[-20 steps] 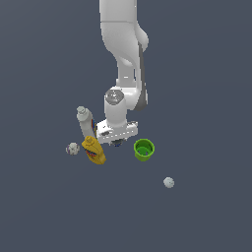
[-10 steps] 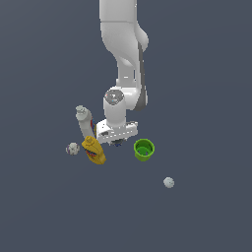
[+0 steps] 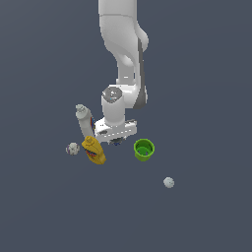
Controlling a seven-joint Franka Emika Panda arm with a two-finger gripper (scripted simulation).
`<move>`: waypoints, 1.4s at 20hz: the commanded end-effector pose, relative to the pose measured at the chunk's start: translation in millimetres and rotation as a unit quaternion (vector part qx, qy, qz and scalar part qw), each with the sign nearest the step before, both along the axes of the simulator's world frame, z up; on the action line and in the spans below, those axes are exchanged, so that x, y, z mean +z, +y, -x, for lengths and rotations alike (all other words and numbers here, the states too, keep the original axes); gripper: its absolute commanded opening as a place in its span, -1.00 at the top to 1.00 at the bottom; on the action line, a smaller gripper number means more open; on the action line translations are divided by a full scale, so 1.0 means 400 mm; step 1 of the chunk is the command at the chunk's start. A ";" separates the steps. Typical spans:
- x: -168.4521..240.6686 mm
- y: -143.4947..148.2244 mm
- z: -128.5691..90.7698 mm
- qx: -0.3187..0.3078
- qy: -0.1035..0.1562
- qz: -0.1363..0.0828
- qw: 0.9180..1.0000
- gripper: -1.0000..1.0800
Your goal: Pick up a designated object from a clutter of objects.
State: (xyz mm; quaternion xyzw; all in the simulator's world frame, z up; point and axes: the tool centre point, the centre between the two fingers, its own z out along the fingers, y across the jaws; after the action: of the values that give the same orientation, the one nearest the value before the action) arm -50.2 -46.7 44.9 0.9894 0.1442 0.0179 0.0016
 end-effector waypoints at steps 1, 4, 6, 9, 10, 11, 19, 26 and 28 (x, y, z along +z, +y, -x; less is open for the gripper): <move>0.028 -0.011 -0.012 -0.001 -0.001 0.000 1.000 1.00; 0.069 -0.023 -0.028 -0.002 0.000 0.000 1.000 1.00; 0.101 -0.033 -0.040 -0.002 0.000 0.000 1.000 1.00; 0.158 -0.051 -0.062 -0.003 0.002 0.000 1.000 1.00; 0.179 -0.057 -0.070 -0.003 0.002 0.000 1.000 1.00; 0.200 -0.064 -0.079 -0.003 0.003 0.000 1.000 1.00; 0.370 -0.117 -0.148 -0.005 0.006 0.000 1.000 1.00; 0.521 -0.165 -0.212 -0.007 0.009 0.000 1.000 1.00; 0.562 -0.178 -0.230 -0.008 0.010 0.000 1.000 1.00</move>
State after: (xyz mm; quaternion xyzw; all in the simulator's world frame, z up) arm 36.5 -113.7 256.5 0.9906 0.1369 0.0084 0.0008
